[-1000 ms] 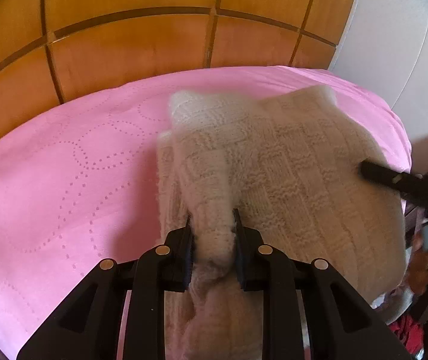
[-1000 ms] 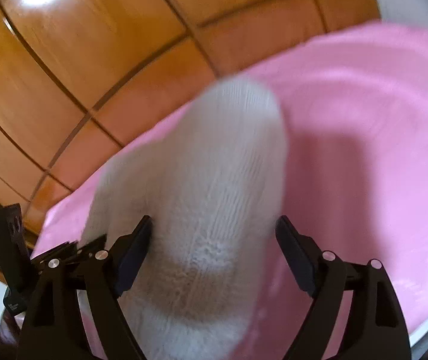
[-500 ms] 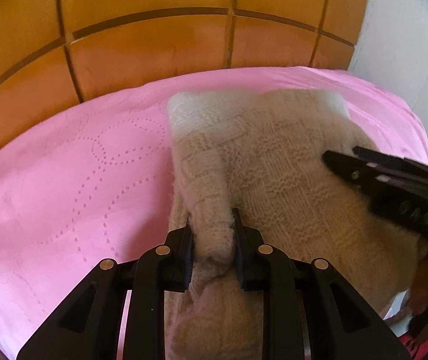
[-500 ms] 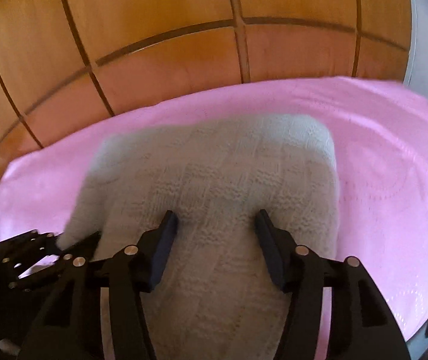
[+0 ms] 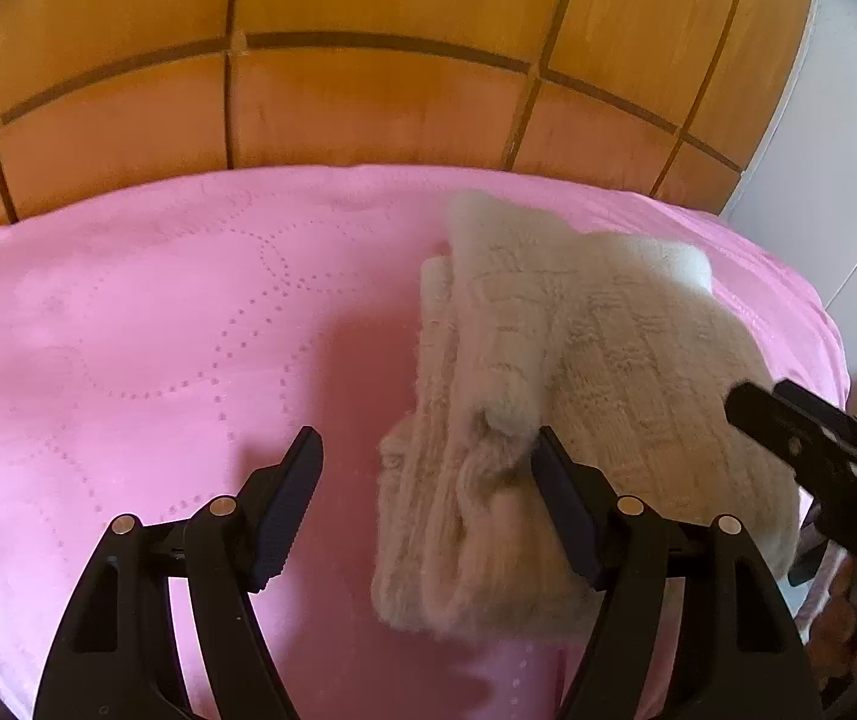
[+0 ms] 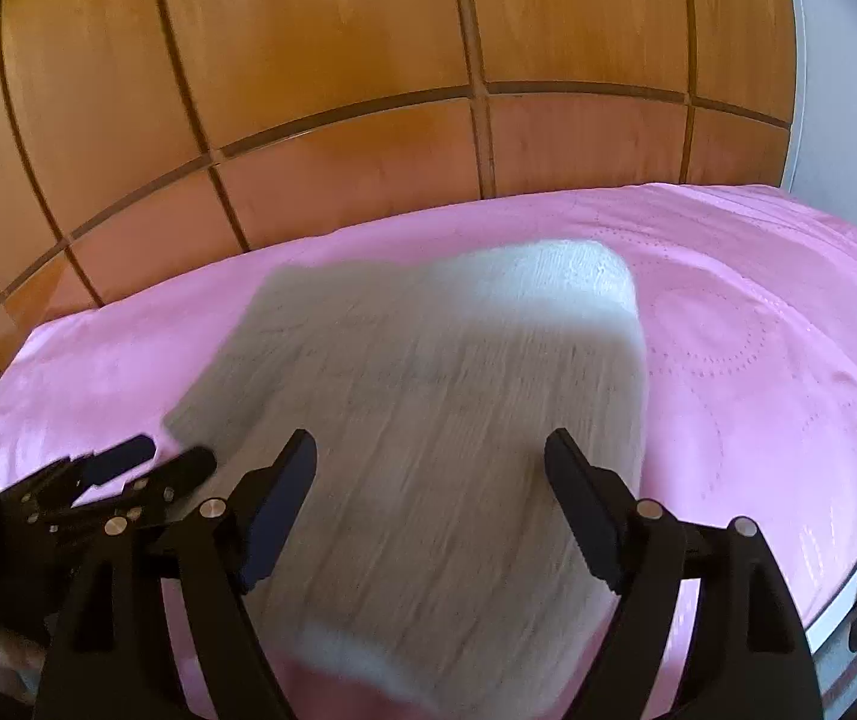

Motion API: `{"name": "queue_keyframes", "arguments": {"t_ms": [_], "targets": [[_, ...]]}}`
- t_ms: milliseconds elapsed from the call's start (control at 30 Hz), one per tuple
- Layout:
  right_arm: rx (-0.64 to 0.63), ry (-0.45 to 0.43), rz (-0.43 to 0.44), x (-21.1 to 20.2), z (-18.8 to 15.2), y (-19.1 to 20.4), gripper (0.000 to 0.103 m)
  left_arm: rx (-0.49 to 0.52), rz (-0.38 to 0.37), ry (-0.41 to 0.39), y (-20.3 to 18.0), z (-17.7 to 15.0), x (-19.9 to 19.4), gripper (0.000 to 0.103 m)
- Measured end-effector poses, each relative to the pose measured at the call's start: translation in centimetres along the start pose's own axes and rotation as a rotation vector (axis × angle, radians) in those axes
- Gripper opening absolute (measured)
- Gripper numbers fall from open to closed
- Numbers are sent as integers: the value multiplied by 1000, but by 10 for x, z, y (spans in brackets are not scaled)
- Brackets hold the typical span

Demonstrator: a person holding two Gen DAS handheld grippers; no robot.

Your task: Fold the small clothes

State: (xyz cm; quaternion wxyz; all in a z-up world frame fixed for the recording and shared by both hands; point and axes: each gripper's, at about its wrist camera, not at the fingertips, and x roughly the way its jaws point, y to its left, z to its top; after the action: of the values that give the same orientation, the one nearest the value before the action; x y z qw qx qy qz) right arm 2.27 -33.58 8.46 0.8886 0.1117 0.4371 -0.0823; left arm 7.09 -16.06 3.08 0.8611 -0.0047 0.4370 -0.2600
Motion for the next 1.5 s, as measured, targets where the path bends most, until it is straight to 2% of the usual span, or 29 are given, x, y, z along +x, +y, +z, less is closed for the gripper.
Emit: {"name": "queue_keyframes", "arguments": {"t_ms": [200, 500, 700, 800, 1000, 1133, 1300, 1500], "targets": [[-22, 2, -46, -6, -20, 15, 77, -9, 15, -29, 0, -6, -13, 70], [-89, 9, -157, 17, -36, 37, 80, -31, 39, -54, 5, -13, -25, 73], [-58, 13, -164, 8, -35, 40, 86, -48, 62, -80, 10, -15, -38, 73], [-18, -4, -168, -2, -34, 41, 89, -61, 73, -98, 14, -17, -45, 79], [76, -72, -248, -30, -37, 41, 101, -72, 108, -123, 19, -26, -58, 83], [93, -110, -310, -44, -44, 44, 101, -85, 145, -146, 20, -35, -66, 88], [100, -75, -342, -42, -56, 46, 101, -69, 183, -166, 23, -42, -72, 90], [89, -82, -370, -43, -59, 50, 101, -68, 209, -168, 24, -49, -76, 94]]}}
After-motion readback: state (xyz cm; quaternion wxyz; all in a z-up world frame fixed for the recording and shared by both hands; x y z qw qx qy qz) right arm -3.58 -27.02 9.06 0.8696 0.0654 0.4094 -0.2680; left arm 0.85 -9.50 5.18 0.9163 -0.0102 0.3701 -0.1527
